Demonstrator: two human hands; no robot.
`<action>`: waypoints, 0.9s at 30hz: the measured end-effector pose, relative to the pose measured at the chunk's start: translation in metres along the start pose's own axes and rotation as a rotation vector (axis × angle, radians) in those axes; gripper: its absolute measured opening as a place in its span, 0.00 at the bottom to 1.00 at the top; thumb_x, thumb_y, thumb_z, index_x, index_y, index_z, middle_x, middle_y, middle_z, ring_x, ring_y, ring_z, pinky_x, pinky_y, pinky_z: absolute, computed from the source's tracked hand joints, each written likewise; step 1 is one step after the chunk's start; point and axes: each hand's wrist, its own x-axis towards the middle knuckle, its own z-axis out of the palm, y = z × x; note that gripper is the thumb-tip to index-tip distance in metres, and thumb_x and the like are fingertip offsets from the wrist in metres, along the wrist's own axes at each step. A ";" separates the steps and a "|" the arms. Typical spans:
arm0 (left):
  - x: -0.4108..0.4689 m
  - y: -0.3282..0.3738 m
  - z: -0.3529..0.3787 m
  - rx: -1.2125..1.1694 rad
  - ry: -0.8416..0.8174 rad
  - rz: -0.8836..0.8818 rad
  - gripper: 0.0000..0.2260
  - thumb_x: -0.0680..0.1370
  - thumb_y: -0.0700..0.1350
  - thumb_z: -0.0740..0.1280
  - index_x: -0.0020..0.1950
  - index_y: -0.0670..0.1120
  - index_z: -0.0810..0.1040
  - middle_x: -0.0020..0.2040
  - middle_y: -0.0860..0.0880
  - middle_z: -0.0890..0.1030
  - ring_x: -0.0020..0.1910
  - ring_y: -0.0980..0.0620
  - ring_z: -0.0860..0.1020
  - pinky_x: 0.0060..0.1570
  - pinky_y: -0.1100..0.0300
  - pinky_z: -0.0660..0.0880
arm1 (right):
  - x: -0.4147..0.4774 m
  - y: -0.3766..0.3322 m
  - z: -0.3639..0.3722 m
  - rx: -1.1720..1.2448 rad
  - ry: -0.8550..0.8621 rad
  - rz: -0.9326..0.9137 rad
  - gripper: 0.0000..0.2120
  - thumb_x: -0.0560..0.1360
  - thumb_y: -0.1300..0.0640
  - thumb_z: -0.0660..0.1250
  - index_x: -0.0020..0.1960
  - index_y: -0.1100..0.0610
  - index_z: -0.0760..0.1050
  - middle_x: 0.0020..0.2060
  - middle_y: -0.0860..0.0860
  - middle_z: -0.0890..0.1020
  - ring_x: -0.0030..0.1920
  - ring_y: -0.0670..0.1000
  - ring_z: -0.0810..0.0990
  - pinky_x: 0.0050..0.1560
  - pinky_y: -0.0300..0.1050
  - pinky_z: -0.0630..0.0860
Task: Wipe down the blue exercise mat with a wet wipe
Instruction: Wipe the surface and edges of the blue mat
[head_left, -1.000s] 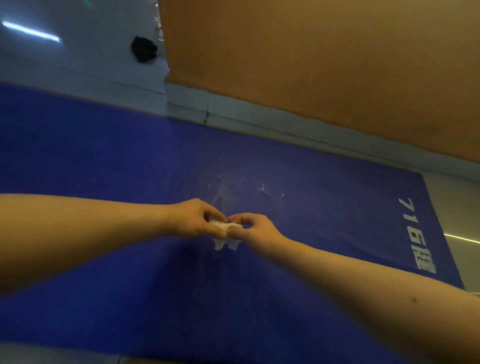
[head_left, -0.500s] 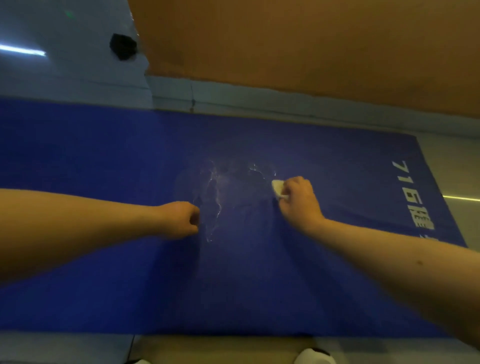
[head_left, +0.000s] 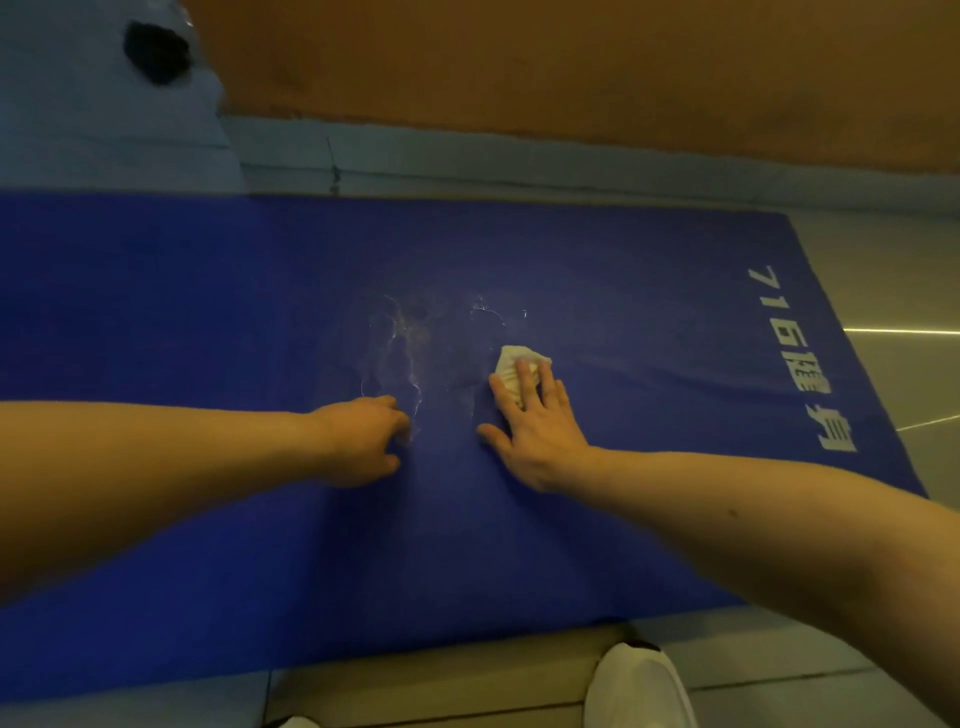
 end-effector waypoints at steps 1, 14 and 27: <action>0.000 -0.001 -0.002 -0.001 0.010 -0.006 0.17 0.81 0.51 0.65 0.70 0.52 0.72 0.68 0.52 0.69 0.62 0.50 0.74 0.61 0.54 0.75 | 0.006 -0.003 -0.001 0.017 -0.003 0.023 0.36 0.80 0.30 0.45 0.81 0.43 0.36 0.79 0.53 0.31 0.77 0.60 0.26 0.78 0.61 0.35; 0.000 -0.013 0.008 0.075 0.014 -0.047 0.22 0.81 0.51 0.63 0.74 0.49 0.68 0.75 0.50 0.62 0.69 0.46 0.67 0.66 0.50 0.73 | 0.070 0.021 -0.046 0.080 0.019 0.322 0.36 0.84 0.39 0.45 0.82 0.58 0.37 0.81 0.57 0.37 0.80 0.62 0.35 0.79 0.61 0.39; 0.015 -0.006 0.004 0.116 -0.032 -0.109 0.25 0.80 0.53 0.63 0.76 0.48 0.65 0.76 0.46 0.60 0.71 0.43 0.64 0.67 0.48 0.71 | -0.012 -0.039 0.024 0.032 0.076 -0.340 0.40 0.82 0.45 0.59 0.83 0.53 0.38 0.82 0.51 0.41 0.81 0.51 0.38 0.80 0.54 0.40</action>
